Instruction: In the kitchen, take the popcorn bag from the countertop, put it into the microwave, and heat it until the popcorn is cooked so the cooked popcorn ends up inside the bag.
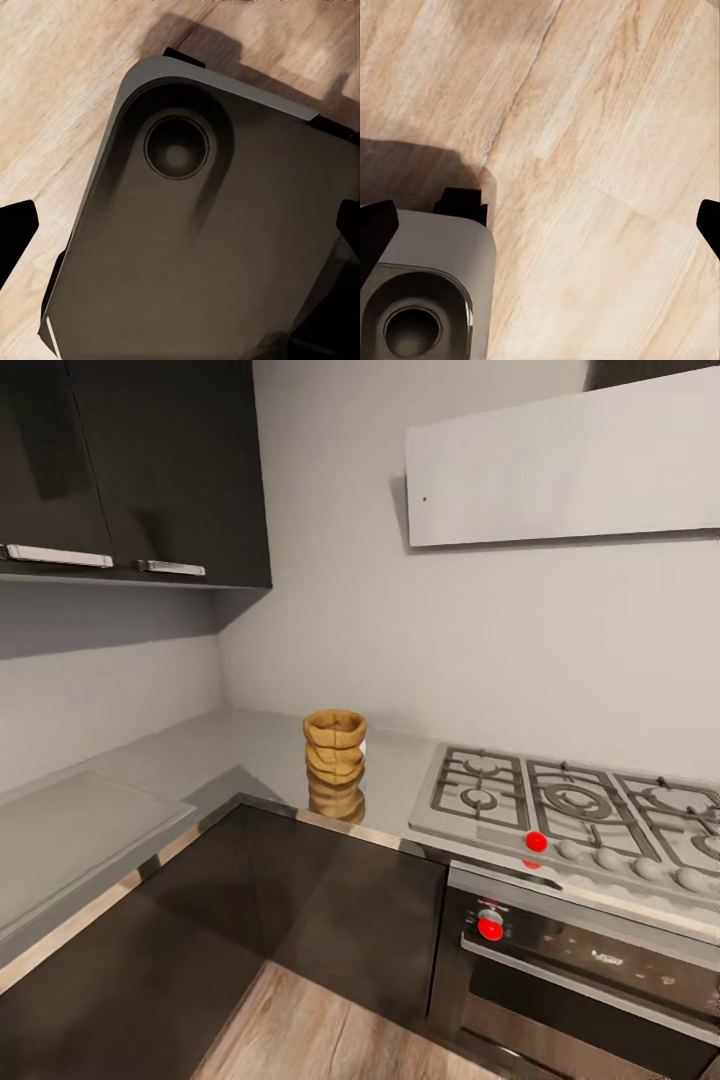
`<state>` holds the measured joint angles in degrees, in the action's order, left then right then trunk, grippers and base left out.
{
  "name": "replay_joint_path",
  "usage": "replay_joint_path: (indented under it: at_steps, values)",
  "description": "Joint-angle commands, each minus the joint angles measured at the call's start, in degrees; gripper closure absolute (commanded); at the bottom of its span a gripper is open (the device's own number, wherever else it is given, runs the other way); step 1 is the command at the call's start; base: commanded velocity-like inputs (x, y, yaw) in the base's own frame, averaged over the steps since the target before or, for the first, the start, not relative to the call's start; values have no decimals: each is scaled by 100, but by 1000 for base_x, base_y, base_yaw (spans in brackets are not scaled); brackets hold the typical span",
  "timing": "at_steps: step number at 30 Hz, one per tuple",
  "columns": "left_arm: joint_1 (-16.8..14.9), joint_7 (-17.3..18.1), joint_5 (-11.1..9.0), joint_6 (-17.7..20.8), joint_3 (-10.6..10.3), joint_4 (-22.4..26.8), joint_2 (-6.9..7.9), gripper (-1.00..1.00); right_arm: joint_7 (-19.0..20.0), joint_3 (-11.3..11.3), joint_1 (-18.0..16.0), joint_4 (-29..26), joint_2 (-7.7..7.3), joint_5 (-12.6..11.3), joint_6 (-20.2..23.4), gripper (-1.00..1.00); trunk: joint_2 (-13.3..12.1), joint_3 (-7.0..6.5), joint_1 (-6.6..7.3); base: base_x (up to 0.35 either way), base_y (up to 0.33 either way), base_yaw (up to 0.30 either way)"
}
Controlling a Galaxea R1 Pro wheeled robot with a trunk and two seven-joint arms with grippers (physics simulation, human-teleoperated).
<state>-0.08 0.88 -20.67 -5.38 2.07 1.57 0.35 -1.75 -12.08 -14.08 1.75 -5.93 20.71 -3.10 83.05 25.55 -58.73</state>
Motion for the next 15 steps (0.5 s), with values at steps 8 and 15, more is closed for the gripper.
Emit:
replay_joint_path:
  at_steps: [8, 15]
  values:
    - [-1, -55, -70, -91, 86, 1, -10, -100, 6, -42, -7, 19, -12, 91, -99, -100, 3, 5, 0, 0, 0, -2]
    - [-1, -59, -77, -93, 90, 1, -6, -100, 8, -40, -7, 19, -5, 99, -110, -100, -117, -49, 66, 0, 0, 0]
